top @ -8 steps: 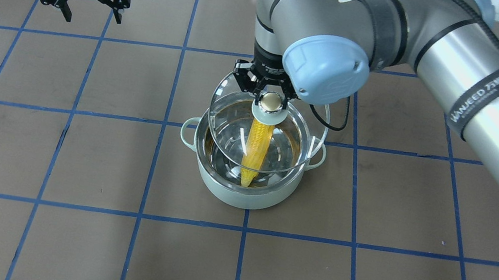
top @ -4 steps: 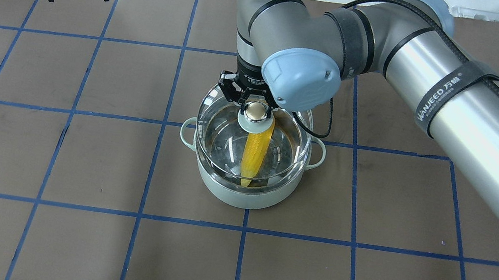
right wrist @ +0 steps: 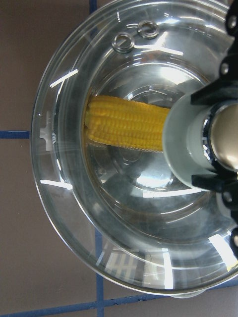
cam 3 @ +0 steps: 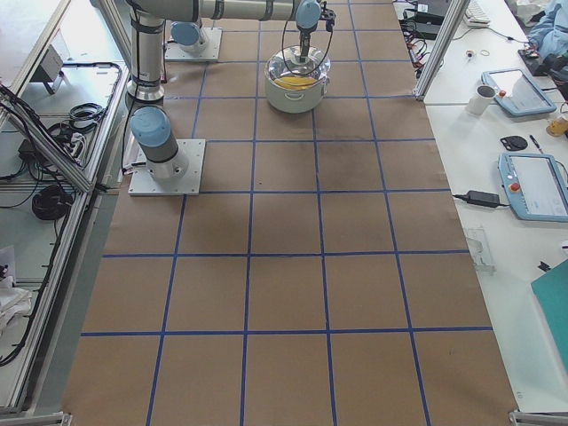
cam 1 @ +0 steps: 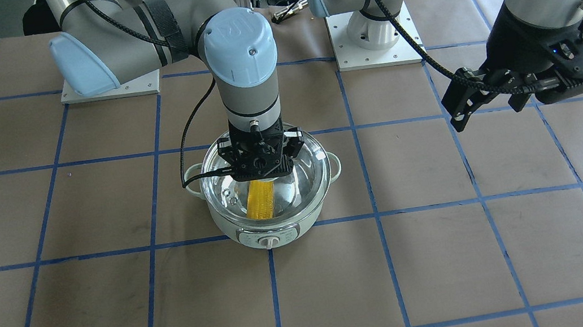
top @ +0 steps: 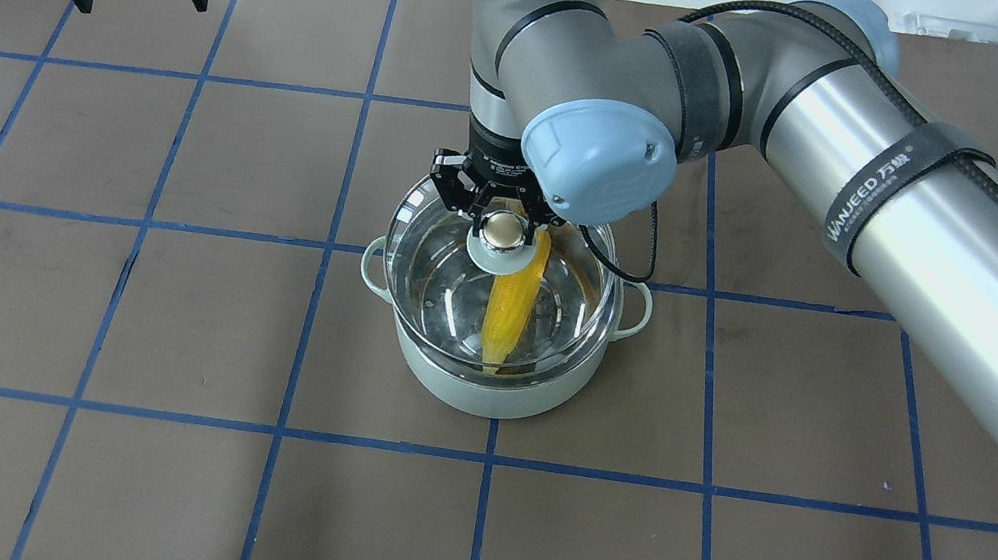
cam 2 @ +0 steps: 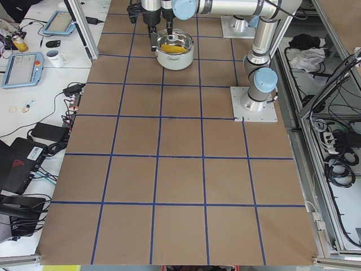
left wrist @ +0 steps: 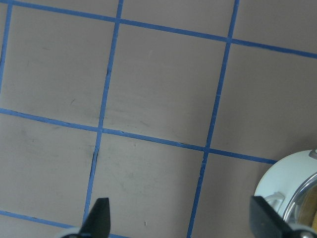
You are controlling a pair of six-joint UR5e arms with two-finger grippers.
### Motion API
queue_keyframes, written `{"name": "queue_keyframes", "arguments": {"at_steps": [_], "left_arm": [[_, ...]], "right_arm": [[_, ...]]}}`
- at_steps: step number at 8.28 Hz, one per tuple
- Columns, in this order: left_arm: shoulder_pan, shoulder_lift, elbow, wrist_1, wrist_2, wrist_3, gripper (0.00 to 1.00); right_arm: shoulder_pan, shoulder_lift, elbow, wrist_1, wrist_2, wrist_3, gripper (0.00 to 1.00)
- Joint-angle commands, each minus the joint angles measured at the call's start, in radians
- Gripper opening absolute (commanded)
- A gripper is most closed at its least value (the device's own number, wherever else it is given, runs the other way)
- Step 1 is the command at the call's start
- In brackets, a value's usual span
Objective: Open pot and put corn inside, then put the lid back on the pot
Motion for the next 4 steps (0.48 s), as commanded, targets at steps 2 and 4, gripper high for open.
{"name": "queue_keyframes", "arguments": {"at_steps": [2,4], "left_arm": [[0.000,0.016,0.004,-0.015,0.000,-0.009,1.00],[-0.002,0.045,-0.007,-0.023,-0.003,0.000,1.00]], "right_arm": [[-0.001,0.001,0.002,0.003,-0.025,-0.017,0.33],[-0.001,0.003,0.004,0.005,-0.023,-0.026,0.33]]}}
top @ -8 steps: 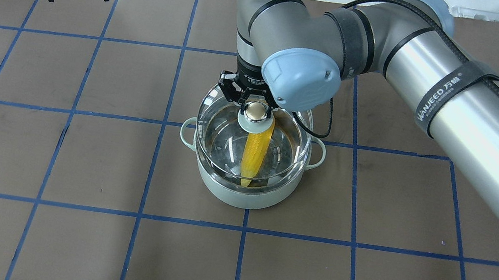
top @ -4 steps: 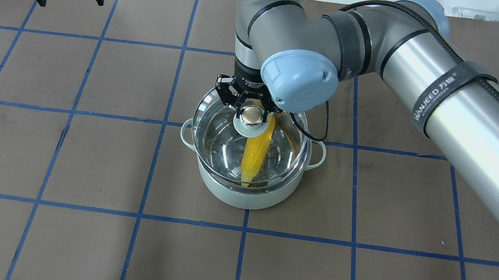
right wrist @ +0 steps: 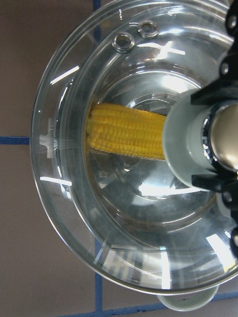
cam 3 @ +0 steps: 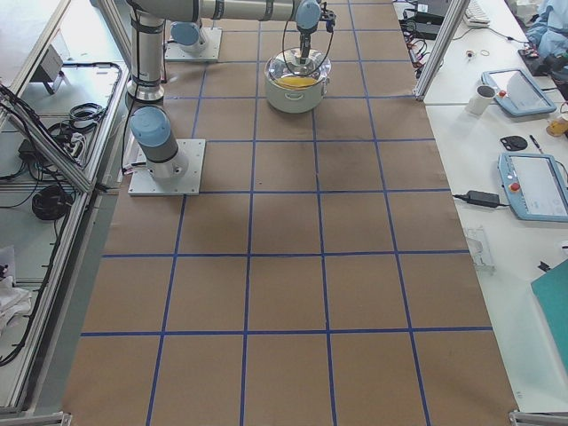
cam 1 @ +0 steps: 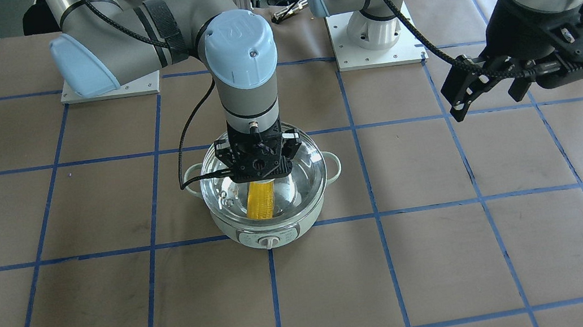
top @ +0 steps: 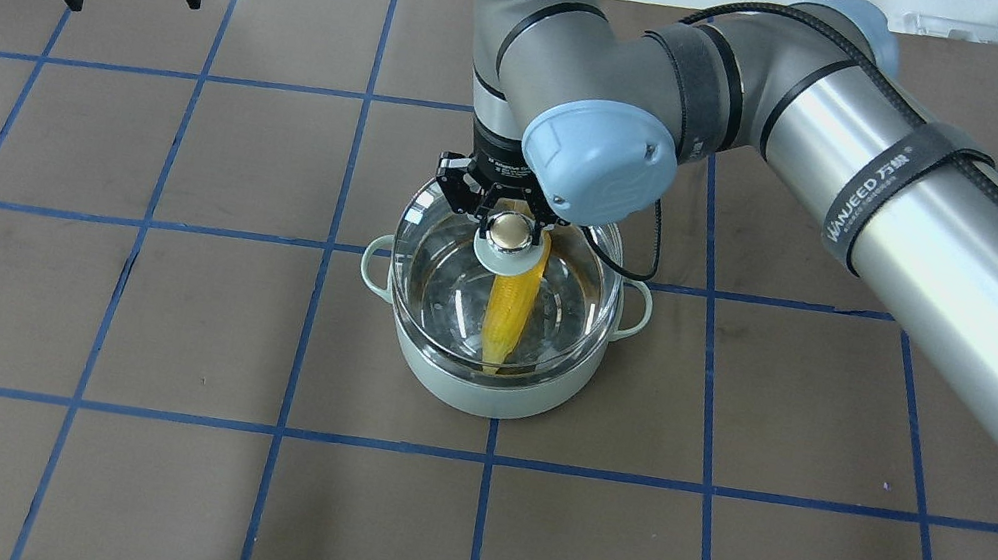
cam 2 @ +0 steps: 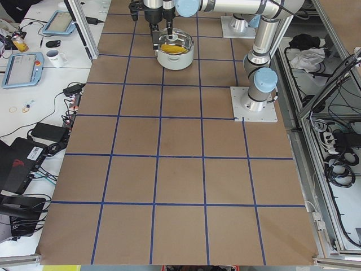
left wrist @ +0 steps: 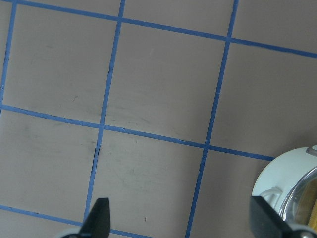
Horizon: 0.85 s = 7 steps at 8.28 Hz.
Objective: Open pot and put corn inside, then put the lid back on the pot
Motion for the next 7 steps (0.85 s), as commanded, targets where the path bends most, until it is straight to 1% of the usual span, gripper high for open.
{"name": "queue_keyframes", "arguments": {"at_steps": [1,4,7], "left_arm": [[0.000,0.024,-0.009,-0.012,-0.013,0.005,1.00],[-0.012,0.022,-0.009,-0.013,-0.013,-0.001,1.00],[-0.069,0.019,-0.022,-0.015,-0.013,-0.001,1.00]], "right_arm": [[0.000,0.003,0.001,0.002,-0.001,-0.008,0.33],[0.000,0.008,0.001,0.005,-0.003,-0.010,0.33],[0.000,0.009,0.001,0.008,-0.001,-0.012,0.34]]}}
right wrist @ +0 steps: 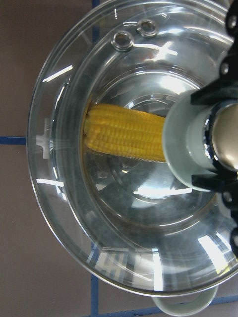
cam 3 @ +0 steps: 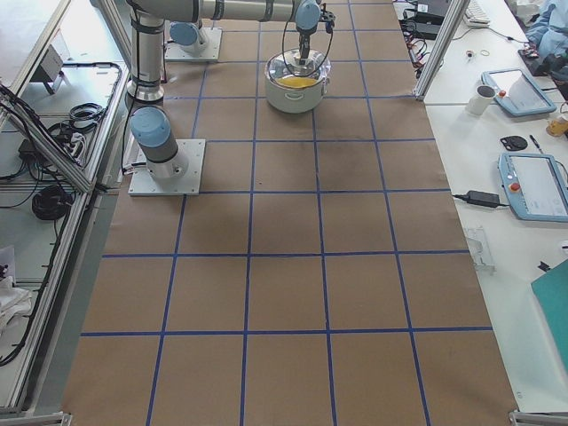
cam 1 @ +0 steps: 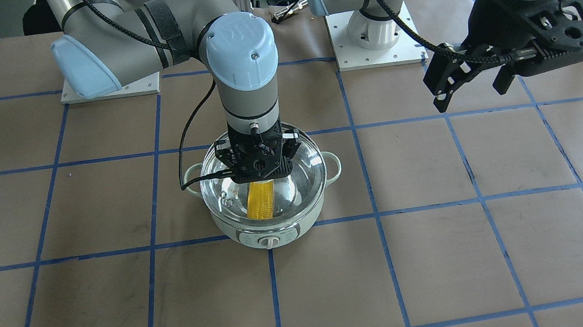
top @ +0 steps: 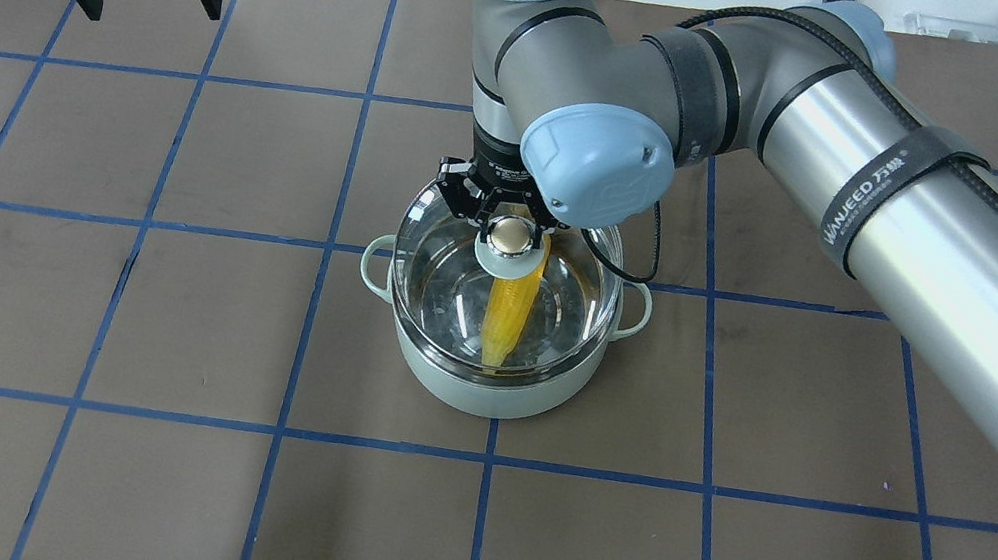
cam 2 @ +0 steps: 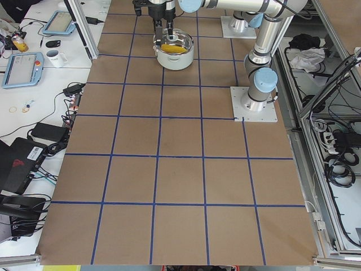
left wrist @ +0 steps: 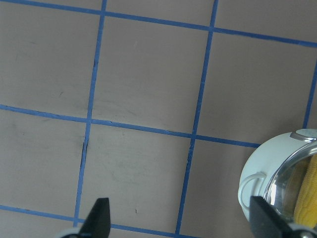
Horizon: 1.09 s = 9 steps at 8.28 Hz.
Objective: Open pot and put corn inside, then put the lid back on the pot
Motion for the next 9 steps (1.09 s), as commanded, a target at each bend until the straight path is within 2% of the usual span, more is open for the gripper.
{"name": "queue_keyframes", "arguments": {"at_steps": [1,9], "left_arm": [[-0.042,-0.004,-0.010,0.000,0.000,0.006,1.00],[-0.068,-0.014,-0.034,-0.002,0.010,0.006,1.00]], "right_arm": [[0.000,0.001,0.000,0.017,0.000,0.000,0.34],[-0.003,0.001,-0.015,0.044,0.012,0.006,0.38]]}}
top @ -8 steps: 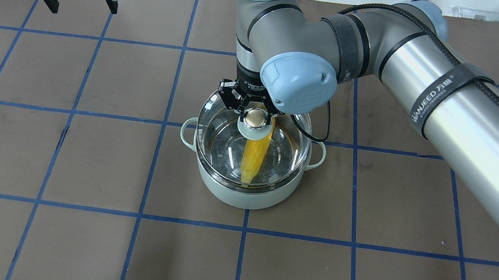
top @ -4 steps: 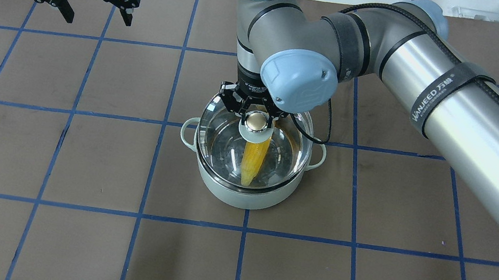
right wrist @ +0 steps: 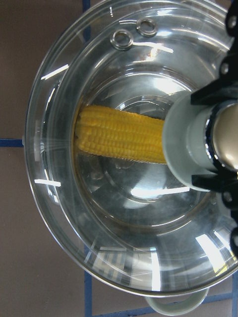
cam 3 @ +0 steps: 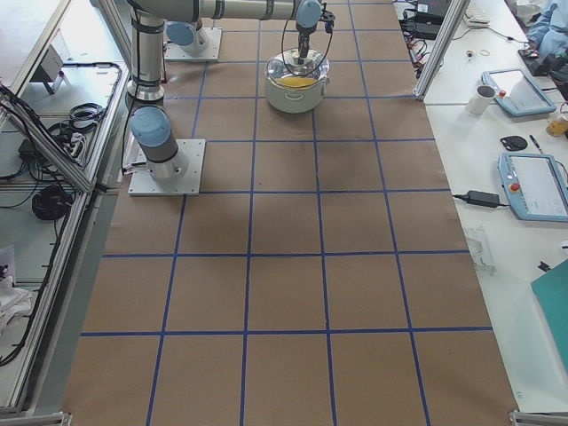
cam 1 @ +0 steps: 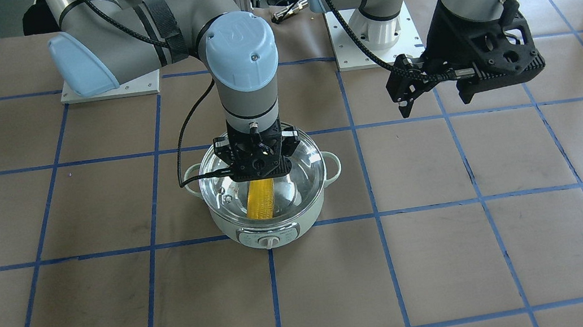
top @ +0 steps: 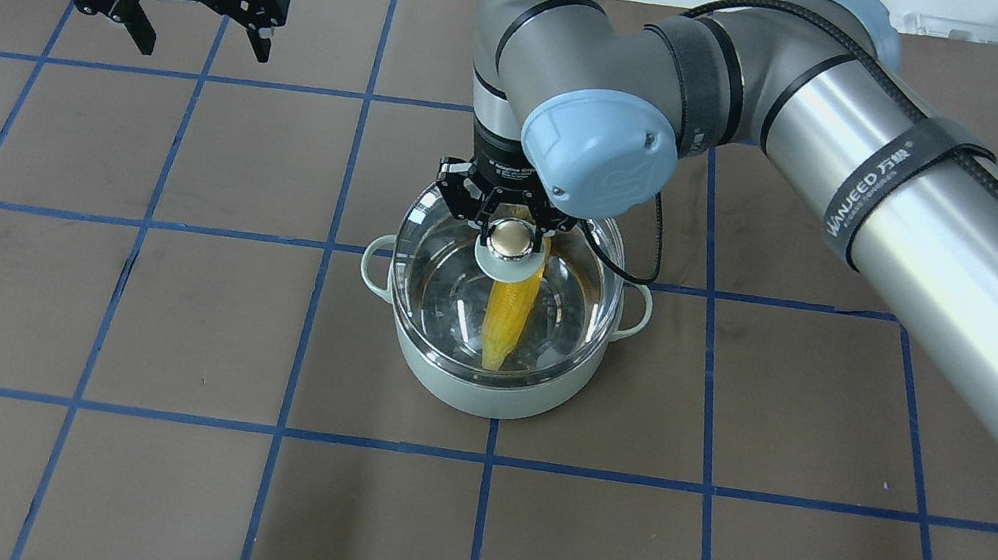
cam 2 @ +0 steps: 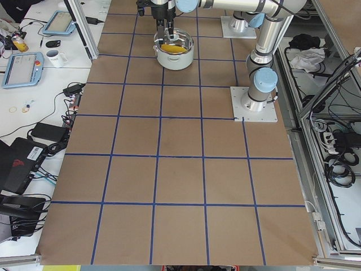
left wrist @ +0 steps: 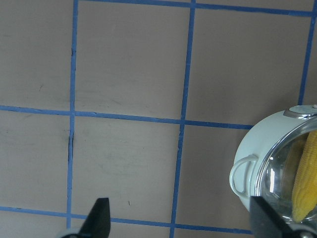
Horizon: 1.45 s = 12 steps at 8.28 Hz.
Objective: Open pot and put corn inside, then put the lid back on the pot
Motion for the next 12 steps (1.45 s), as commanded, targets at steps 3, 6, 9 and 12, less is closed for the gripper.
{"name": "queue_keyframes", "arguments": {"at_steps": [3,6,9,12], "left_arm": [[0.000,-0.004,0.000,0.002,-0.001,0.000,1.00],[0.000,-0.015,0.001,0.004,-0.003,0.000,1.00],[0.001,-0.015,0.001,0.005,-0.001,0.000,1.00],[0.001,-0.018,-0.010,0.007,-0.012,0.000,1.00]], "right_arm": [[-0.002,0.015,-0.001,0.001,0.004,-0.004,0.39],[-0.002,0.019,-0.001,0.001,0.007,-0.004,0.40],[-0.004,0.010,-0.002,0.014,0.005,-0.004,0.44],[-0.005,0.001,-0.007,0.021,0.021,-0.002,0.49]]}}
